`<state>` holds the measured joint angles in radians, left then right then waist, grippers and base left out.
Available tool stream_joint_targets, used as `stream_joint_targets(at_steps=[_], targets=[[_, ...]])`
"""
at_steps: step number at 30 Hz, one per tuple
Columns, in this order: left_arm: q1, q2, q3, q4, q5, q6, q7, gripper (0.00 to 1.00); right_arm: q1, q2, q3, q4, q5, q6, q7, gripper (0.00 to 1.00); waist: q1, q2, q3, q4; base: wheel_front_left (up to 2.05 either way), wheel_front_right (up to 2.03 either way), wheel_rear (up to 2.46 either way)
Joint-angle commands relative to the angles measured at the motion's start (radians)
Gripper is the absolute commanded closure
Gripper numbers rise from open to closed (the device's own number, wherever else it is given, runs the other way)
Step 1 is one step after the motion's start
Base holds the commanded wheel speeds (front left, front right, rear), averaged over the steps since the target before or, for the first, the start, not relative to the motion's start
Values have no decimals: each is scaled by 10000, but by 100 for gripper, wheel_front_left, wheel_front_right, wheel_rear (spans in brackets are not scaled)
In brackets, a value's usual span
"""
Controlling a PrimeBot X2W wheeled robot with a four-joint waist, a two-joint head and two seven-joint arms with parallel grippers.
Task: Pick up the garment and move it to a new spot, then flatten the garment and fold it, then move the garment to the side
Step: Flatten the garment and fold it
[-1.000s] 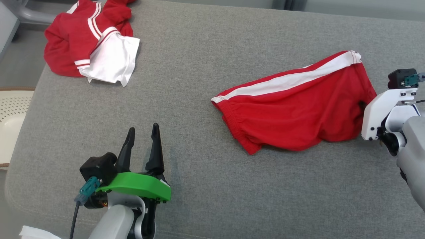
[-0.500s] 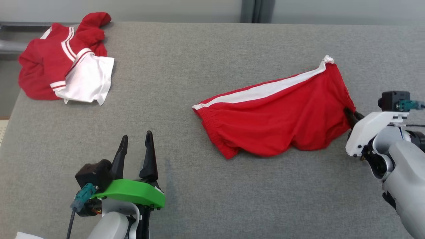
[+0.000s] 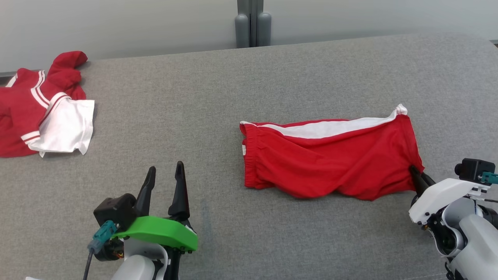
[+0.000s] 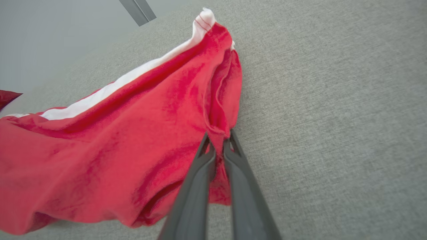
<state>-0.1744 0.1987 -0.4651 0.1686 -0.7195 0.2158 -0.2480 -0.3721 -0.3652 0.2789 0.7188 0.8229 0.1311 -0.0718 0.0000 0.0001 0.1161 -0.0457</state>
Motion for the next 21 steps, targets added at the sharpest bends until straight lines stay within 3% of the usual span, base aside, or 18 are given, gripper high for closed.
stream_joint_targets(at_steps=[1,7,12,21], targets=[[86,24,-24,32,30,-21,-47,0,63,9,-101,-27,-126,-8,4,100,0,-1,-50,-24,0,0,0],[-29,-51,-76,131,42,-38,-37,0,-231,215,-200,-432,-521,-8,97,100,0,-1,-176,357,0,0,0],[-10,-147,-93,236,-26,-90,-74,0,-482,529,66,-1483,-846,-8,336,100,0,-1,-358,786,0,0,0],[-105,-375,-45,387,-20,-190,-106,0,-1065,1561,1579,-2964,-1160,-6,1585,100,0,-1,-499,1466,0,0,0]])
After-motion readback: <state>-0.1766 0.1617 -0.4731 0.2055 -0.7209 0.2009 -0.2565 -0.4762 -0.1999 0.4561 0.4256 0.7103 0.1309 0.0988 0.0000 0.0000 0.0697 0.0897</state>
